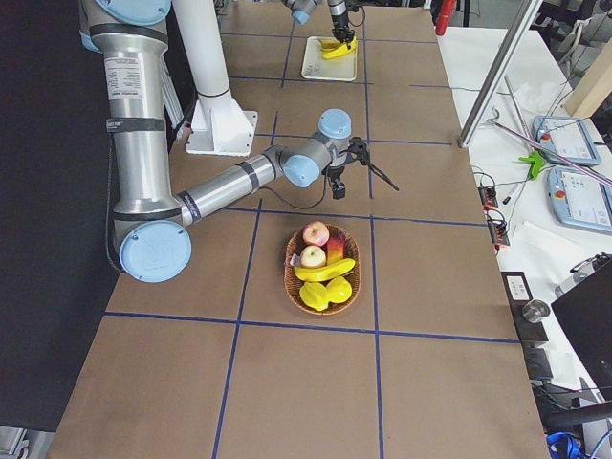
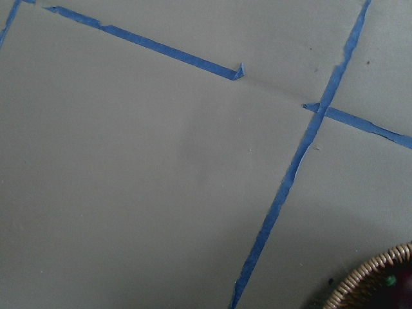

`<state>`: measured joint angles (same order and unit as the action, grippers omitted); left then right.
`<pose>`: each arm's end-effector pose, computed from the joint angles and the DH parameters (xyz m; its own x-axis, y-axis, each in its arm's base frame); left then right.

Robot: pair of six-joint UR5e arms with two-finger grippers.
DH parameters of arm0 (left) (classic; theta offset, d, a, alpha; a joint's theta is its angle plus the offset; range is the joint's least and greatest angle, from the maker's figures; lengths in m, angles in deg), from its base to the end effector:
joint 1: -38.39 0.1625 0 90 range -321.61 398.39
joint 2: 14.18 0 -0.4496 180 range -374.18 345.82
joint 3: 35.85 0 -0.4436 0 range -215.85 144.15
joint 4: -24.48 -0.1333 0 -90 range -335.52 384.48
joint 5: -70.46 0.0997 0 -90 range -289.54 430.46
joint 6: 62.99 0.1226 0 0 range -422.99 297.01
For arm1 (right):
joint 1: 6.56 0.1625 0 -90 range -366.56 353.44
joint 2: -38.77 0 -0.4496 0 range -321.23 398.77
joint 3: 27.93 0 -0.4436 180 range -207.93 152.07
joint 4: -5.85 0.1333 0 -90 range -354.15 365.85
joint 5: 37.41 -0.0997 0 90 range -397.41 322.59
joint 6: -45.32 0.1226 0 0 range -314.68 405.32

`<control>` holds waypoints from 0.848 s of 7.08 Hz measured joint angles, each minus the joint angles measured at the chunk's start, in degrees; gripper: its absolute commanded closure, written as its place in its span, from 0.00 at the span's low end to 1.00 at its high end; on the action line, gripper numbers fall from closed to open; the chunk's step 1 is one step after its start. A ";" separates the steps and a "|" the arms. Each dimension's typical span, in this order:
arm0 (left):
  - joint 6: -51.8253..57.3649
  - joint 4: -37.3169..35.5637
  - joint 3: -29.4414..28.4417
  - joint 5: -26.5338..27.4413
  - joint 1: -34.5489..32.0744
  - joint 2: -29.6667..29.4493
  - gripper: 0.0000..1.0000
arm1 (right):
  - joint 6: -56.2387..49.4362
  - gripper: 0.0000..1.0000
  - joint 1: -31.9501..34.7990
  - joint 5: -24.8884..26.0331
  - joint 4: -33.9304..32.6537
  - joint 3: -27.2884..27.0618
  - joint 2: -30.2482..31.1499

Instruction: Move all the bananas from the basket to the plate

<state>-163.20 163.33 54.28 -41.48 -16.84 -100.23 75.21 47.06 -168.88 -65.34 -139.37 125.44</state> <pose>0.2489 -0.5120 0.6504 0.2883 -0.7036 -0.6495 0.6730 0.6314 -0.3853 -0.2928 -0.4854 0.4233 0.5024 -0.4133 0.7595 0.2068 0.9103 0.3586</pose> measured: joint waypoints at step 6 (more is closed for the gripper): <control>0.64 0.12 2.69 -4.46 -2.29 -1.24 0.01 | 0.00 0.00 0.26 0.00 0.00 -0.19 0.32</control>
<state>-162.56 163.45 56.97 -45.93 -19.13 -101.47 75.21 47.32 -168.88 -65.34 -139.56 125.76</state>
